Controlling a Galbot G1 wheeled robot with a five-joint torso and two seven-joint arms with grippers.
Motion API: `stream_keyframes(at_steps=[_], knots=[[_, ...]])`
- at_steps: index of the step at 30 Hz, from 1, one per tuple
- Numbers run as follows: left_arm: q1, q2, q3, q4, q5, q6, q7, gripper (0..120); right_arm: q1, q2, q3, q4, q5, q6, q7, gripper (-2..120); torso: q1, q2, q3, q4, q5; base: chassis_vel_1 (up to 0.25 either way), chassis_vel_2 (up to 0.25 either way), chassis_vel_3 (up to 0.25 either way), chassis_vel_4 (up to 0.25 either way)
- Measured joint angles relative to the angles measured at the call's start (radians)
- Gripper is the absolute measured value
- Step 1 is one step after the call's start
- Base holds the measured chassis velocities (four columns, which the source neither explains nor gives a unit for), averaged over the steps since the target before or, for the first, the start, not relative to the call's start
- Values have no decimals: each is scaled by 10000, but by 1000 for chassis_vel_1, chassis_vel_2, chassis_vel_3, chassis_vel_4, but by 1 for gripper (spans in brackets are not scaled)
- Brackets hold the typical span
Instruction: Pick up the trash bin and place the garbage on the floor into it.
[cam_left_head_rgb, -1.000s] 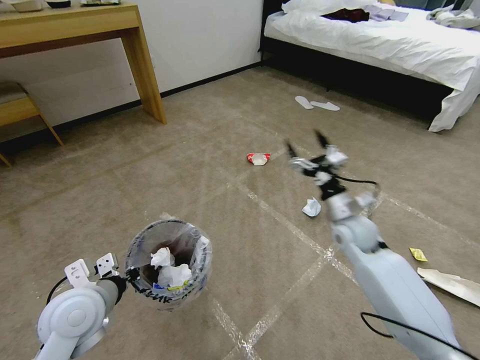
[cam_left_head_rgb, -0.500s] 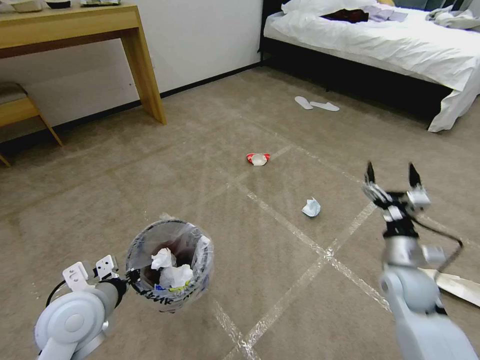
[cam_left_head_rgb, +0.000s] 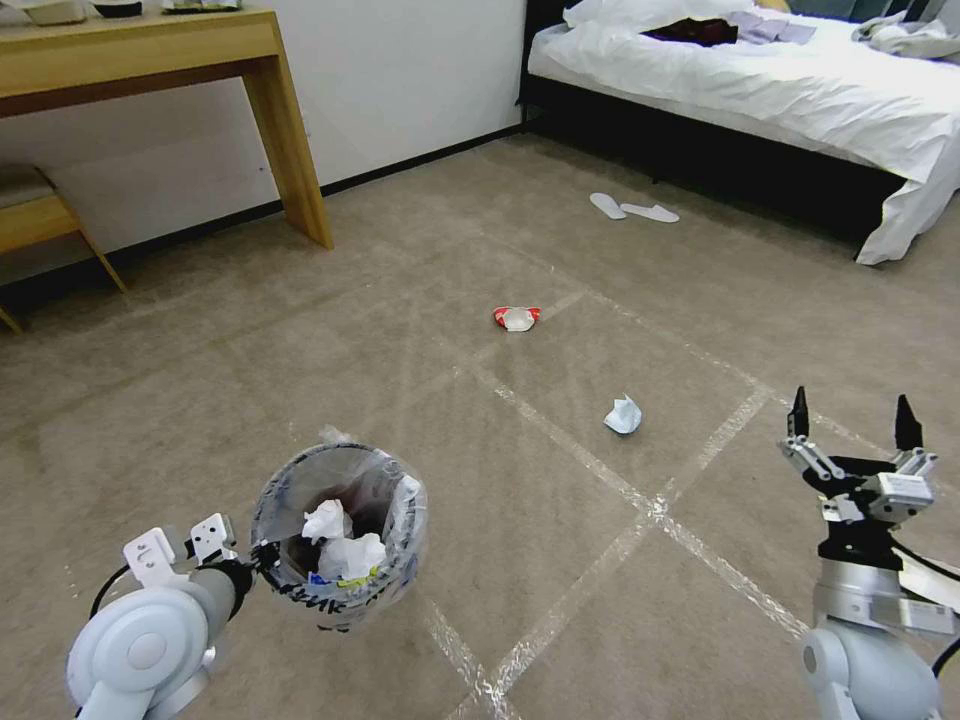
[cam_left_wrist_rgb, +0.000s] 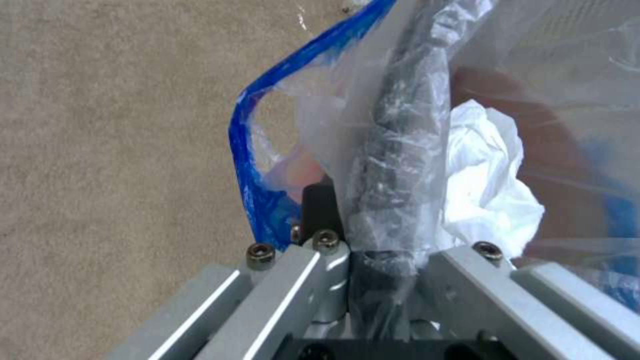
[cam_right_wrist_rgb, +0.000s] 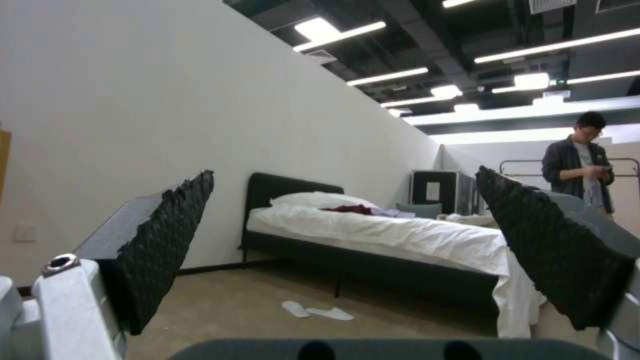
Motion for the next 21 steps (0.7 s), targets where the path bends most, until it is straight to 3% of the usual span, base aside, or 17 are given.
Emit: stream_keyframes(at_steps=[21], knots=[[-19, -48, 95, 69, 224, -102, 77, 0, 262, 189, -243, -447, -378, 155, -229, 100, 0, 0, 0, -1, 0, 0, 0, 0, 0]])
